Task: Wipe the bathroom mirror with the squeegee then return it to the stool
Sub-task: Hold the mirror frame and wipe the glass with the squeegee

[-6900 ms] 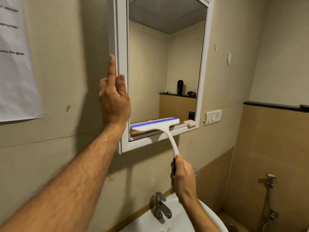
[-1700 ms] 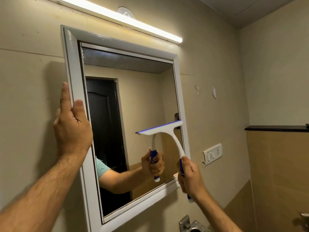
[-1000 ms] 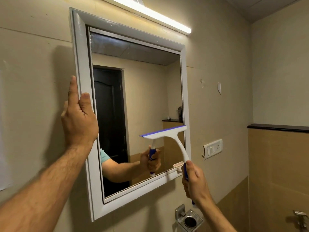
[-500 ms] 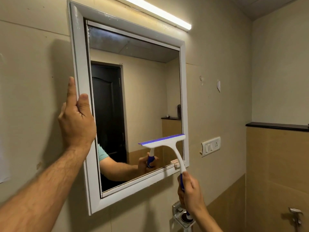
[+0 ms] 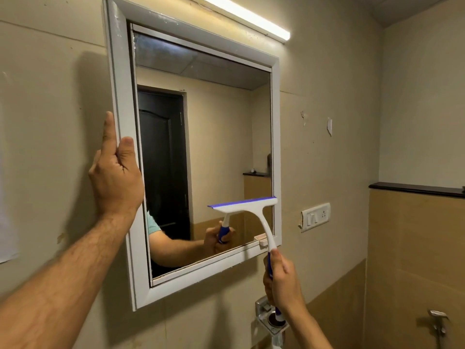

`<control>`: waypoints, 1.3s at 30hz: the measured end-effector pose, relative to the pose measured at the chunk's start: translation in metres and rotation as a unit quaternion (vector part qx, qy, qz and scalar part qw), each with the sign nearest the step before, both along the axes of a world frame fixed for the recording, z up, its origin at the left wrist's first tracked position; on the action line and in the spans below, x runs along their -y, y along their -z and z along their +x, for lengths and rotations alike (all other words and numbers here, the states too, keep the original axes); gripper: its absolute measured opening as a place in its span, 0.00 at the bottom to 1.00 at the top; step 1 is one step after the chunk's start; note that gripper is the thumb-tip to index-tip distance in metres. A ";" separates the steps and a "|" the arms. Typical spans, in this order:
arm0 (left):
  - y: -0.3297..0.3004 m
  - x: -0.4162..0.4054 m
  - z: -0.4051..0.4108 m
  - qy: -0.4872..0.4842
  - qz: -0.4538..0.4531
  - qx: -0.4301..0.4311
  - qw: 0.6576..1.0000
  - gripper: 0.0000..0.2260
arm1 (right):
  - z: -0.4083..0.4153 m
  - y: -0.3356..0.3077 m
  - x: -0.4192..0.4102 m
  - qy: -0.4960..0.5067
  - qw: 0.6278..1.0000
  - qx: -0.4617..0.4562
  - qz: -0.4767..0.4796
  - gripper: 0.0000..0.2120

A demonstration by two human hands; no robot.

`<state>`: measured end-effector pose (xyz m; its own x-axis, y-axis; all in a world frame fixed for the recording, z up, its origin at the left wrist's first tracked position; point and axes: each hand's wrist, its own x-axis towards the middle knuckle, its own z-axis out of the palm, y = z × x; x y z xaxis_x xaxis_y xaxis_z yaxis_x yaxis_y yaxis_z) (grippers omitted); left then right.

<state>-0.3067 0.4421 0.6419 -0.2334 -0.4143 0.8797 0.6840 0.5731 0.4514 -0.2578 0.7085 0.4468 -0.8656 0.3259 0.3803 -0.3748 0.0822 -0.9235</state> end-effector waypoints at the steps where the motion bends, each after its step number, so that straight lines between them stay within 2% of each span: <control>1: 0.000 0.000 0.001 0.001 0.002 0.002 1.000 0.21 | 0.002 0.003 0.001 0.003 1.000 0.006 0.001 0.21; 8: 0.001 0.001 0.003 0.002 -0.016 0.001 1.000 0.21 | -0.001 -0.037 0.002 0.026 0.997 -0.051 0.051 0.20; 14: 0.002 0.001 0.002 -0.001 -0.018 0.005 1.000 0.21 | -0.001 0.017 -0.004 0.015 1.000 0.017 0.012 0.21; 17: 0.004 0.001 0.005 -0.010 -0.016 0.014 1.000 0.21 | 0.006 0.034 -0.006 0.024 0.999 0.018 0.014 0.22; 23: 0.014 -0.003 0.008 0.004 0.000 0.009 1.000 0.20 | -0.003 -0.013 -0.005 0.026 0.999 -0.033 0.010 0.21; 27: 0.017 0.001 0.000 -0.002 -0.003 0.013 1.000 0.21 | -0.008 0.010 0.007 0.025 1.000 -0.006 -0.007 0.26; 30: 0.019 0.001 -0.003 -0.001 0.002 0.013 1.000 0.21 | -0.001 0.051 0.015 0.047 0.999 0.020 0.007 0.37; 33: 0.021 0.002 -0.004 -0.003 0.003 0.009 1.000 0.21 | 0.006 0.043 0.020 0.047 0.999 0.005 0.005 0.39; 35: 0.021 0.001 -0.003 -0.001 0.001 0.005 1.000 0.21 | 0.004 0.009 0.023 0.041 0.999 -0.028 -0.015 0.37; 37: 0.020 0.001 -0.002 0.001 -0.006 -0.005 1.000 0.21 | 0.000 -0.033 0.026 0.037 0.998 -0.058 -0.006 0.26; 39: 0.020 0.002 -0.001 -0.003 -0.013 -0.004 1.000 0.21 | -0.006 -0.062 0.029 0.045 0.997 -0.063 0.015 0.21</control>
